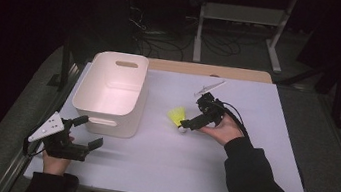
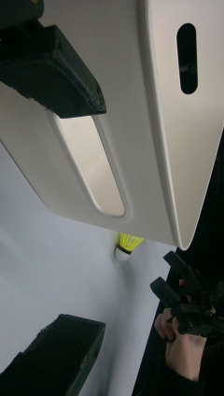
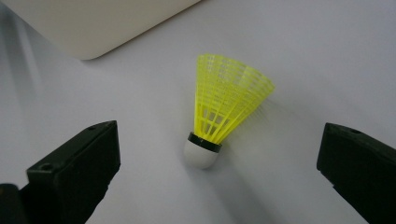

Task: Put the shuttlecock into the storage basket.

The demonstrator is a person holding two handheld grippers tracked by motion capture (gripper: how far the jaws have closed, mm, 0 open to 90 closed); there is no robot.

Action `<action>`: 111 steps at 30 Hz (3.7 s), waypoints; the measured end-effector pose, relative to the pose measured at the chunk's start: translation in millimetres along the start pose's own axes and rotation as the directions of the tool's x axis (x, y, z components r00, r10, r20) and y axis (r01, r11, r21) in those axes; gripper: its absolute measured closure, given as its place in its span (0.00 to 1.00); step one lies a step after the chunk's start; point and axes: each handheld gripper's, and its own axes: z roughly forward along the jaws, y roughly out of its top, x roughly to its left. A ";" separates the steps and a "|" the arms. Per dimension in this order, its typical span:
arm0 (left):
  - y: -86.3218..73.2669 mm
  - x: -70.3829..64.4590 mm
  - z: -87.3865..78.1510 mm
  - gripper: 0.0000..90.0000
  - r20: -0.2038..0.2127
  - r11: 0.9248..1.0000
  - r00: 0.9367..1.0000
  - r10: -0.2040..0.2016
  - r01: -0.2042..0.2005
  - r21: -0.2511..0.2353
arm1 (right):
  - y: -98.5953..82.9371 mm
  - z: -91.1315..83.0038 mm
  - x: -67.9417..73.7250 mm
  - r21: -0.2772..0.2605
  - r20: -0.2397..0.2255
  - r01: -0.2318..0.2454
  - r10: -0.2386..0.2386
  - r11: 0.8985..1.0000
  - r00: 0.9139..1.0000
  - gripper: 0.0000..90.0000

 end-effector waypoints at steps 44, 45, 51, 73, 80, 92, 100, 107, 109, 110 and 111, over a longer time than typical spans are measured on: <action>0.0 -0.1 0.1 0.00 0.002 1.000 1.000 -0.004 0.004 0.002 | -7.2 47.2 -6.6 0.117 -0.041 -0.025 0.030 0.993 0.999 0.02; 0.0 -0.1 0.1 0.00 0.003 1.000 1.000 -0.003 0.003 0.002 | -7.4 47.6 -6.7 0.119 -0.043 -0.025 0.030 0.993 0.999 0.03; -0.1 -0.1 0.0 0.00 0.002 1.000 1.000 -0.002 0.002 0.002 | -8.0 50.3 -7.0 0.143 -0.060 -0.034 0.043 0.989 0.997 0.10; -0.4 0.0 0.2 0.00 -0.006 1.000 1.000 0.005 -0.005 0.004 | -7.7 51.7 -10.4 0.167 -0.067 -0.076 0.089 0.983 0.994 0.52; -0.3 0.0 -0.3 0.00 -0.007 1.000 1.000 0.009 -0.009 -0.003 | -6.8 51.5 -10.9 0.171 -0.083 -0.093 0.108 0.981 0.991 0.63; -0.3 0.0 -0.3 0.00 -0.009 1.000 1.000 0.009 -0.010 -0.003 | -5.9 48.6 -12.2 0.163 -0.075 -0.109 0.122 0.981 0.990 0.70; -0.3 0.1 0.0 0.00 -0.009 1.000 1.000 0.008 -0.008 -0.002 | -3.8 39.6 -11.4 0.144 -0.072 -0.105 0.117 0.984 0.991 0.70; -0.3 0.0 0.1 0.00 -0.010 1.000 1.000 0.007 -0.007 -0.002 | -0.7 29.0 -10.5 0.112 -0.063 -0.092 0.100 0.989 0.993 0.70; -0.3 0.0 0.2 0.00 -0.010 1.000 1.000 0.007 -0.007 -0.001 | 0.4 25.9 -10.0 0.105 -0.060 -0.087 0.094 0.991 0.994 0.70; -0.4 0.0 0.1 0.00 -0.009 1.000 1.000 0.007 -0.007 -0.002 | 1.0 24.3 -9.7 0.102 -0.059 -0.085 0.092 0.991 0.994 0.70; -0.3 0.0 0.1 0.00 -0.010 1.000 1.000 0.007 -0.007 -0.002 | 1.5 22.7 -9.5 0.098 -0.059 -0.083 0.089 0.992 0.994 0.70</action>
